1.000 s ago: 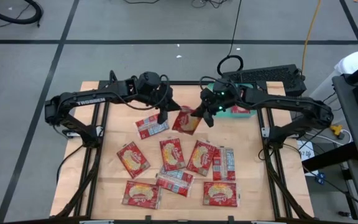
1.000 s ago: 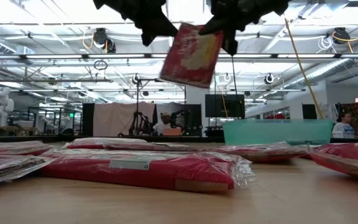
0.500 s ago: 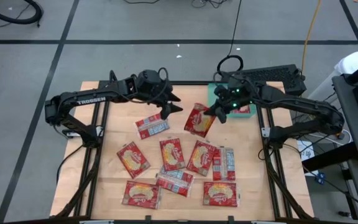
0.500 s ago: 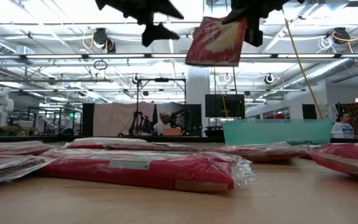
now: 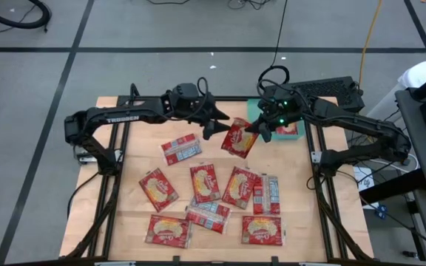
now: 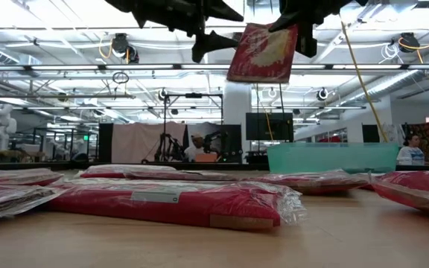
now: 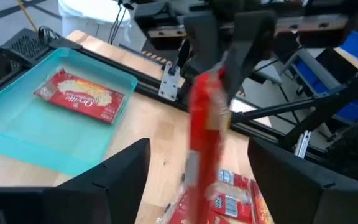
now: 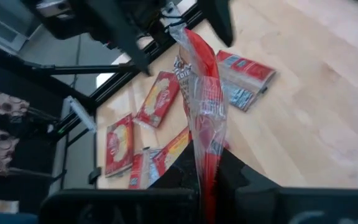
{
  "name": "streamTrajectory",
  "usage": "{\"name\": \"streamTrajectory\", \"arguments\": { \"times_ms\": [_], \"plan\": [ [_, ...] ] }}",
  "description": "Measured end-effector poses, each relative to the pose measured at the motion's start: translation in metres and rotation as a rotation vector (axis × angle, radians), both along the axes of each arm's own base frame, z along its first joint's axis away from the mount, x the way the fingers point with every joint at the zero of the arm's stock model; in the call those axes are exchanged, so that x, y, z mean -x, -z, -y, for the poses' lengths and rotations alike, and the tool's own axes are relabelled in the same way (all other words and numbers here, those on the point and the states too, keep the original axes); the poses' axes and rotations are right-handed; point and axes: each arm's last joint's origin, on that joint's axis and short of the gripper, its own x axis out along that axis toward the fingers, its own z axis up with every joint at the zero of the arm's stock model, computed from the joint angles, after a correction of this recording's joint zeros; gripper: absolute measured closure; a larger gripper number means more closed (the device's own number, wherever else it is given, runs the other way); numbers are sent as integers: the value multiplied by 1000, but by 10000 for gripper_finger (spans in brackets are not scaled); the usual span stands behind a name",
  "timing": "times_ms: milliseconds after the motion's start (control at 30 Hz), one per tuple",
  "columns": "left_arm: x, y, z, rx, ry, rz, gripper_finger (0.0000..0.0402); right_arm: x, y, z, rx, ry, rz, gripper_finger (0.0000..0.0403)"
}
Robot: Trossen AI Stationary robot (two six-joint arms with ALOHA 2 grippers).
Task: Sort popcorn bags into baskets
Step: Put the red popcorn bag into the light blue bin
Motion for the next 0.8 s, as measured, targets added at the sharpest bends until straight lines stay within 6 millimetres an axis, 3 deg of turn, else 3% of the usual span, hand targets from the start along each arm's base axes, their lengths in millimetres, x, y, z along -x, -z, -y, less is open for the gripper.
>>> {"name": "streamTrajectory", "arguments": {
  "times_ms": [333,533,667,800],
  "plan": [
    [-3,4,0,-83,50,13,205,0,0,0,24,-16,3,401],
    [-4,8,1,-19,105,10,242,0,0,0,52,-31,7,401],
    [-5,19,2,88,172,-30,233,1,0,1,49,-27,5,401],
    [-11,26,7,61,169,-37,204,0,-1,1,52,-23,17,401]
  ]
}}
